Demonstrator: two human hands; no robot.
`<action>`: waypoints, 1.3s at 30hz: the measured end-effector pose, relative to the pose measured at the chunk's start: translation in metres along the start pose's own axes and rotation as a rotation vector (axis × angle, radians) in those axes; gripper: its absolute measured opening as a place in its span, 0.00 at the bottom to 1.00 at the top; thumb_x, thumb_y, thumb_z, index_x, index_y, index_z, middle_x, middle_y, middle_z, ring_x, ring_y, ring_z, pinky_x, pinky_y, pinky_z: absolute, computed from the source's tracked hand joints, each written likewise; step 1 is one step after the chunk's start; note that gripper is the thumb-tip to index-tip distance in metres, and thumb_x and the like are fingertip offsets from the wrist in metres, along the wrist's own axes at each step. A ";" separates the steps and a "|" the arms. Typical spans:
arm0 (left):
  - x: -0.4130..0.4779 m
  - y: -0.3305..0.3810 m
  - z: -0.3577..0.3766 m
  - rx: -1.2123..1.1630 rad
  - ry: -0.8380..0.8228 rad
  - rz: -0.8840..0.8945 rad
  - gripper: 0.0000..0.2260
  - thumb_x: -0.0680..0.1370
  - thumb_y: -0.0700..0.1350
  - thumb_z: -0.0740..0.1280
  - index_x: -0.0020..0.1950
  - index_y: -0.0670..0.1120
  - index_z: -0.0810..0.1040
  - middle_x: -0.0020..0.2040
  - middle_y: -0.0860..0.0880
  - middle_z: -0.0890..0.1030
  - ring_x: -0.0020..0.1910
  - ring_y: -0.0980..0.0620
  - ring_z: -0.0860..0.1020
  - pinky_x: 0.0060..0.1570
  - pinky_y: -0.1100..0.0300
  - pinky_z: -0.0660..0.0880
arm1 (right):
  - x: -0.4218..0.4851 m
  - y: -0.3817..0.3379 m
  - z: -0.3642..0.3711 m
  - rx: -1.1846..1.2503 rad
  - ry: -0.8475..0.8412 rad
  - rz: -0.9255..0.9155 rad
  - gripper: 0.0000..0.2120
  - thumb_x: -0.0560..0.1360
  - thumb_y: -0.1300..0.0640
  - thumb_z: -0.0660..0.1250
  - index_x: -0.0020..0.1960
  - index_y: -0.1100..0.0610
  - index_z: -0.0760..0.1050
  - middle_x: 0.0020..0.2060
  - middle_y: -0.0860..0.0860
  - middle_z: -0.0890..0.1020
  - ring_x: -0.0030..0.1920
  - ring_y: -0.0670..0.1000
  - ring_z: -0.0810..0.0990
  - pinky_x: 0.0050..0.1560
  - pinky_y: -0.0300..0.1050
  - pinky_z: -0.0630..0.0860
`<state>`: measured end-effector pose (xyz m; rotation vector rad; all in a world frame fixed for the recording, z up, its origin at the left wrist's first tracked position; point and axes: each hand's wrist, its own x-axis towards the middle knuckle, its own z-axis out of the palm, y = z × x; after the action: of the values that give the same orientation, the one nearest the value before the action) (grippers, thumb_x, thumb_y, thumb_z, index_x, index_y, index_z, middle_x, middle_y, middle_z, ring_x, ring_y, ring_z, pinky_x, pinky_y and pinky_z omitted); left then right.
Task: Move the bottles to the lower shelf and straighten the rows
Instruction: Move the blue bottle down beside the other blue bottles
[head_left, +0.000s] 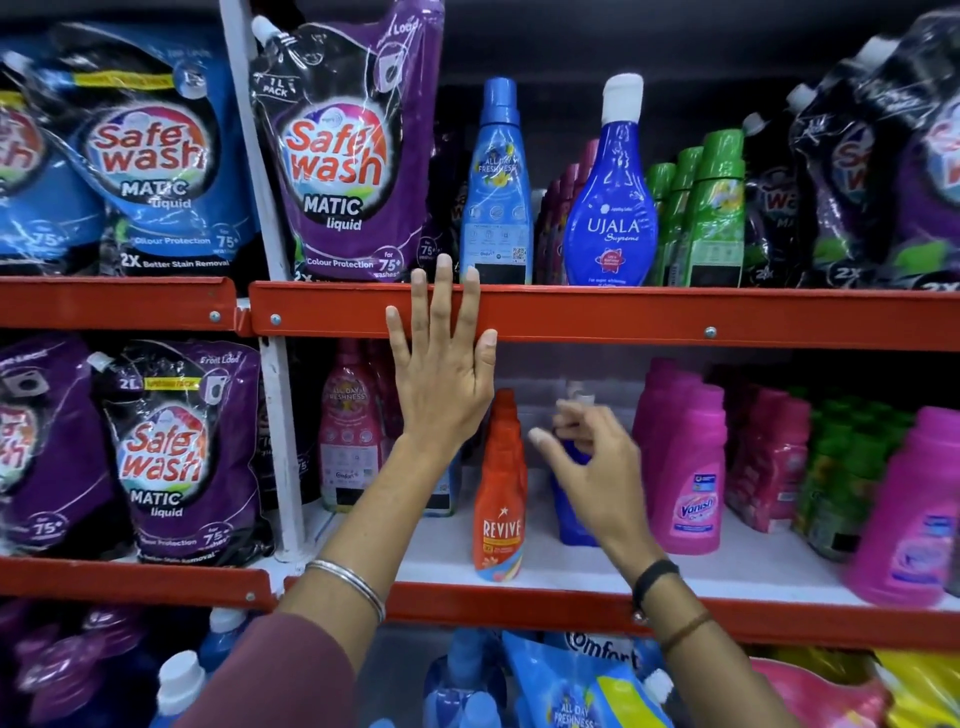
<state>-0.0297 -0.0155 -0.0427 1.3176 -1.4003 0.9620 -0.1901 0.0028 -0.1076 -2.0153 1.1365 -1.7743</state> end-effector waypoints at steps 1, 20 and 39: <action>0.000 0.005 0.000 0.003 -0.007 0.010 0.25 0.82 0.53 0.49 0.78 0.50 0.50 0.79 0.47 0.52 0.78 0.47 0.46 0.74 0.47 0.35 | 0.007 -0.011 -0.012 0.031 0.081 -0.078 0.15 0.71 0.52 0.73 0.56 0.54 0.77 0.47 0.49 0.80 0.49 0.47 0.81 0.50 0.41 0.78; 0.006 0.052 0.023 0.013 0.033 0.066 0.25 0.82 0.55 0.49 0.78 0.49 0.51 0.79 0.48 0.53 0.78 0.47 0.47 0.75 0.47 0.42 | 0.177 -0.085 -0.079 0.026 0.018 -0.104 0.24 0.68 0.48 0.73 0.60 0.58 0.74 0.55 0.55 0.82 0.54 0.54 0.81 0.59 0.55 0.77; 0.006 0.053 0.024 0.013 0.032 0.069 0.25 0.82 0.55 0.49 0.78 0.49 0.51 0.79 0.47 0.53 0.78 0.46 0.48 0.75 0.47 0.40 | 0.084 -0.064 -0.115 0.462 0.082 -0.138 0.21 0.63 0.52 0.77 0.53 0.55 0.77 0.49 0.52 0.84 0.48 0.49 0.82 0.51 0.46 0.80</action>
<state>-0.0847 -0.0343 -0.0395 1.2655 -1.4243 1.0356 -0.2724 0.0259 0.0230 -1.7865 0.5430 -1.9769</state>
